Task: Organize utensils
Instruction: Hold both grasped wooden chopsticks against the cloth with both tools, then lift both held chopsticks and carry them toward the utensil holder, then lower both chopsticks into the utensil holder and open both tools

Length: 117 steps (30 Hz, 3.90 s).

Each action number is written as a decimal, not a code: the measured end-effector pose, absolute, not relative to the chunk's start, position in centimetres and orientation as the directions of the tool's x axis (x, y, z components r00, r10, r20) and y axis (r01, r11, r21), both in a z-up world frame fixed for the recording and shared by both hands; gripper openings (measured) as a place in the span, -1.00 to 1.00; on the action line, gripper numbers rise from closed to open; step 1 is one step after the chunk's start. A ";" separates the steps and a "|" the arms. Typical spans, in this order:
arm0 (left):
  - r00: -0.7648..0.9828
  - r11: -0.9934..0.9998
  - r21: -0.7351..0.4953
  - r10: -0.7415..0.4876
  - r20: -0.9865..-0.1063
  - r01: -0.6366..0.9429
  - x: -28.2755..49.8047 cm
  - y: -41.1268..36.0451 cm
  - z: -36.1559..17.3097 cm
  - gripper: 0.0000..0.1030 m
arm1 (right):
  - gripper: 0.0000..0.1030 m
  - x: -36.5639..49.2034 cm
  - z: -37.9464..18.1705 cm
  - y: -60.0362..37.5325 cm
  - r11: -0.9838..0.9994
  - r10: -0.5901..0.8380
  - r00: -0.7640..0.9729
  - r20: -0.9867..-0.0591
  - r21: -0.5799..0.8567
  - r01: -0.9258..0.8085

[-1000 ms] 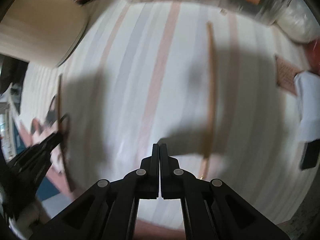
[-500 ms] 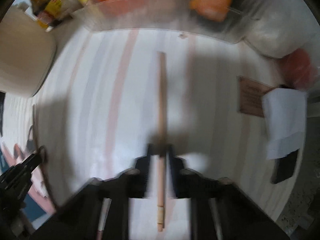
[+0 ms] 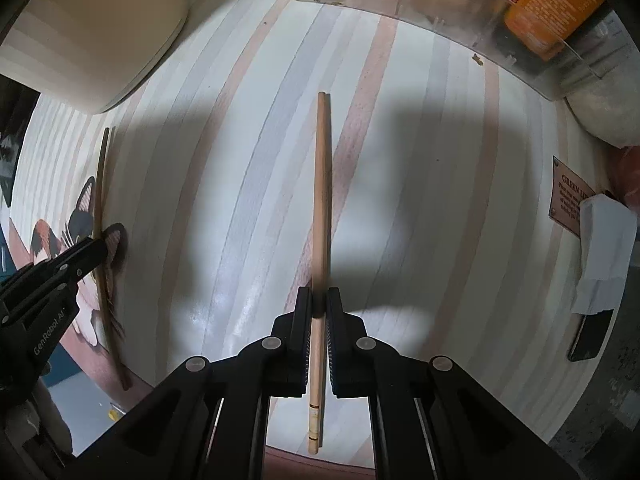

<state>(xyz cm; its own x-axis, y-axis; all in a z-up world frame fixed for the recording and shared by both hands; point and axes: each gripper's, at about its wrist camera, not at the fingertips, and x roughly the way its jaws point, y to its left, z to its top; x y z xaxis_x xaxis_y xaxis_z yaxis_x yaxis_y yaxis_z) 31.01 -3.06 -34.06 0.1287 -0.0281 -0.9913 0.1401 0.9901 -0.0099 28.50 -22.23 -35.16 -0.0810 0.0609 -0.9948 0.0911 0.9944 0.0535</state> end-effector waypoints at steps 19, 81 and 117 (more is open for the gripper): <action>0.148 0.983 0.026 -0.001 -0.989 0.182 32.0 -4.5 -34.0 -0.91 | -0.86 29.8 -35.6 -22.4 0.994 0.066 -0.126 -0.990 0.054 0.094; 0.677 0.990 -0.141 -0.103 -0.729 -0.001 46.1 3.3 -7.7 -0.90 | -0.87 52.0 -11.9 -11.1 0.952 0.295 0.745 -0.599 0.254 -0.173; 0.726 0.971 0.043 0.205 -0.656 -0.235 34.2 5.8 -6.4 1.00 | 1.00 41.7 -10.7 -13.5 0.982 0.174 0.684 -0.709 0.076 -0.170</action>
<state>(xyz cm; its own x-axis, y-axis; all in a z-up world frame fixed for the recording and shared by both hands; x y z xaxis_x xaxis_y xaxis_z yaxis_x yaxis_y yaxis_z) 34.24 5.78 -6.38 0.7265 0.2046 -0.6560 -0.2350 0.9711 0.0426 41.66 -13.48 -10.69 0.6835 0.1736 -0.7090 -0.1703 0.9824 0.0764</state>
